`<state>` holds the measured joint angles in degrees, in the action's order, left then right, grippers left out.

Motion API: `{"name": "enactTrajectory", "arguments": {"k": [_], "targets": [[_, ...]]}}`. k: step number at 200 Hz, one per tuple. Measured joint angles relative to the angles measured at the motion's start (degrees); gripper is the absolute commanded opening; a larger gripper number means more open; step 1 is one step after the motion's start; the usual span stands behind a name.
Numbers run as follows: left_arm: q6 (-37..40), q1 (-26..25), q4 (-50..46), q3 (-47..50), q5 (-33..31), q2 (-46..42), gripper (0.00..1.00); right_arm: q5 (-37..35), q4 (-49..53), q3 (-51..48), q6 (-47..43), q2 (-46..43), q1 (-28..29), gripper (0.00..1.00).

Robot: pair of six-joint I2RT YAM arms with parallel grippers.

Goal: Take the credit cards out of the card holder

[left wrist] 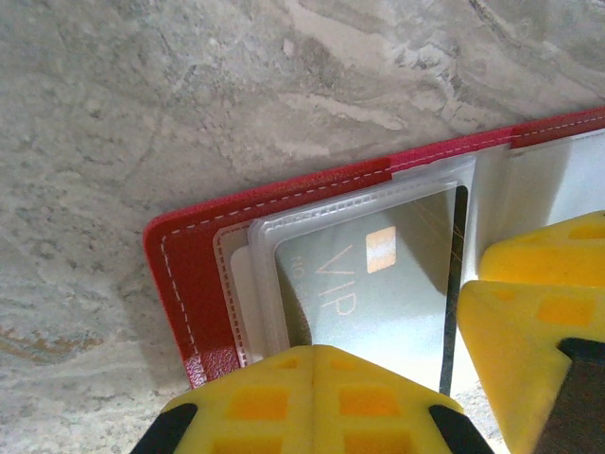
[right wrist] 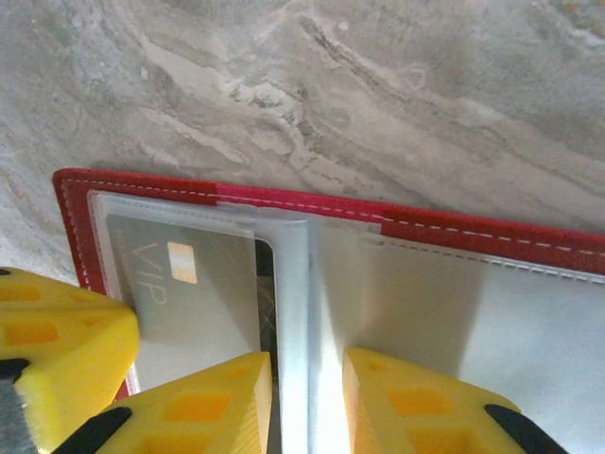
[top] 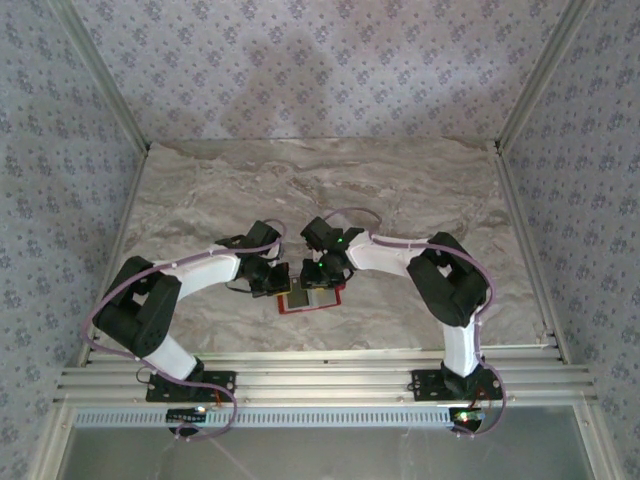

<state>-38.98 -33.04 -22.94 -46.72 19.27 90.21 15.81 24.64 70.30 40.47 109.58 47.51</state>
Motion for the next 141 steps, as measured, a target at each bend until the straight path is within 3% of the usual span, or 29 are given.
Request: {"name": "enactTrajectory", "arguments": {"k": [141], "targets": [[0.07,-0.11,0.00,0.00,-0.24,0.00,0.00,5.25,-6.10,-1.07,0.90,0.66,-0.02,0.24]]}}
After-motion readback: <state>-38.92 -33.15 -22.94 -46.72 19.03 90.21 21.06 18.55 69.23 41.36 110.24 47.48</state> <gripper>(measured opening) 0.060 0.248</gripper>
